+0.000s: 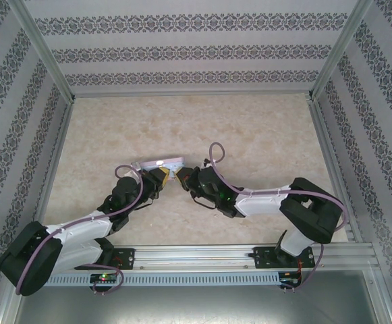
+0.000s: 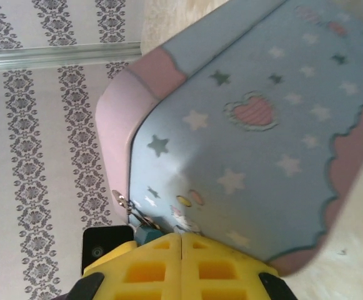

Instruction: Unlock the padlock with the key

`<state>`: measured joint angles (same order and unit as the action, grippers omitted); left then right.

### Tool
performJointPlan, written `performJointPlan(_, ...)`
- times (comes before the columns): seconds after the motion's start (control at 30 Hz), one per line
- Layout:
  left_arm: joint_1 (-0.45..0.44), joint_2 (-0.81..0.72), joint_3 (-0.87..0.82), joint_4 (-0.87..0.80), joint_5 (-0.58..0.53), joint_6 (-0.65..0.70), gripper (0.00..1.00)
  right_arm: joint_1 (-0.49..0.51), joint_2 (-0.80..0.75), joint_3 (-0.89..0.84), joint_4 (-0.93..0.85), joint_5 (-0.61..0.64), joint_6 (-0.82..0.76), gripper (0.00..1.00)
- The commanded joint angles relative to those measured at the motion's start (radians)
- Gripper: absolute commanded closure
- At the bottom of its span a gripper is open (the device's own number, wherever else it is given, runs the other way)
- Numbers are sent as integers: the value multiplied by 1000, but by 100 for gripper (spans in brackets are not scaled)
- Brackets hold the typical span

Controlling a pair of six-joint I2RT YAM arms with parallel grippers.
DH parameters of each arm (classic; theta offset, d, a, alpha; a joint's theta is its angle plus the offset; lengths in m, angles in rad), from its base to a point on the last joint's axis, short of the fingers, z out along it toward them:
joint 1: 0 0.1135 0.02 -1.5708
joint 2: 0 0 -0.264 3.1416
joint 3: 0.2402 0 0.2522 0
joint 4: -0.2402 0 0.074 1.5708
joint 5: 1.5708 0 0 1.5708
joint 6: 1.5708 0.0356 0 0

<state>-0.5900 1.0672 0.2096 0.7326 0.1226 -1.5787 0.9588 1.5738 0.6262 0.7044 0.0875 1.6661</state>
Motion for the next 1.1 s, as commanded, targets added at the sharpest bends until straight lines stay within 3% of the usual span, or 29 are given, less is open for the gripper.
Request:
performJointPlan(0.0,-8,-32,-5,13,-6,25,100,-11,-52,-49,-39,2,-34,100)
performJointPlan(0.4,-7,-63,-13,-23,-17,15,100,-17,-108,-69,8,-102,-112,100)
performJointPlan(0.8,-5,-76,-32,12,-8,-2,100,-138,-84,-64,105,-375,-175,100)
performJointPlan(1.07,-4,-107,-34,7,-18,4,100,-142,-24,-29,166,-473,-155,100)
